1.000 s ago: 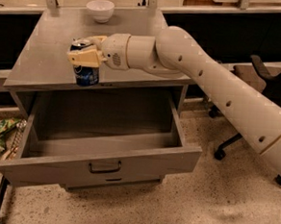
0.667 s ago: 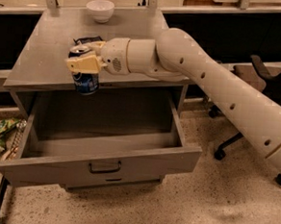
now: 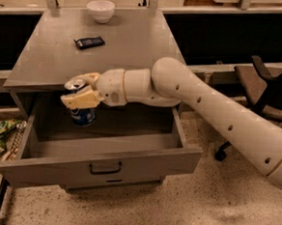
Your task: Place pepsi can into top drawer
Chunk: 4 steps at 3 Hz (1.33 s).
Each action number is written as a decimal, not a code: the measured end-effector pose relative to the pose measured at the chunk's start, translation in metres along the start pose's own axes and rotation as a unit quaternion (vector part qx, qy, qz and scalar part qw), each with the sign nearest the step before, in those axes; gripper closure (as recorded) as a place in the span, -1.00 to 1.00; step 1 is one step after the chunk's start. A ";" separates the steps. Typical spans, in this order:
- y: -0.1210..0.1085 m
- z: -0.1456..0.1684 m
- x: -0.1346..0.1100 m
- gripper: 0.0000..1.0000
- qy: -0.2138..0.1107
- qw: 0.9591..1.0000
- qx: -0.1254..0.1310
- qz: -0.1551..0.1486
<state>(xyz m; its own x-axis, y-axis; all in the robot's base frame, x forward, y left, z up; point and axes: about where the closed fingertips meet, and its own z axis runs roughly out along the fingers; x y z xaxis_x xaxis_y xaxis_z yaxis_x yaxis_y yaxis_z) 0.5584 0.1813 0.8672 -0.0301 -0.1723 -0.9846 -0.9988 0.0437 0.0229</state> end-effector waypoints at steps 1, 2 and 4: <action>-0.012 0.021 0.047 1.00 0.042 0.997 0.031 -0.061; -0.010 0.021 0.043 1.00 0.037 0.997 0.028 -0.056; 0.013 0.055 0.111 1.00 -0.007 0.998 -0.005 -0.062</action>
Offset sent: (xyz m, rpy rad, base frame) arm 0.0040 0.0097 -0.0412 -0.0721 -0.0930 -0.0135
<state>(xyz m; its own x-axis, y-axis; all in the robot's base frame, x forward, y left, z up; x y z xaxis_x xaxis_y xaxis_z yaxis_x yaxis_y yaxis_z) 0.5446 0.2167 0.7490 0.0936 -0.1617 -0.9824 -0.9952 0.0139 -0.0971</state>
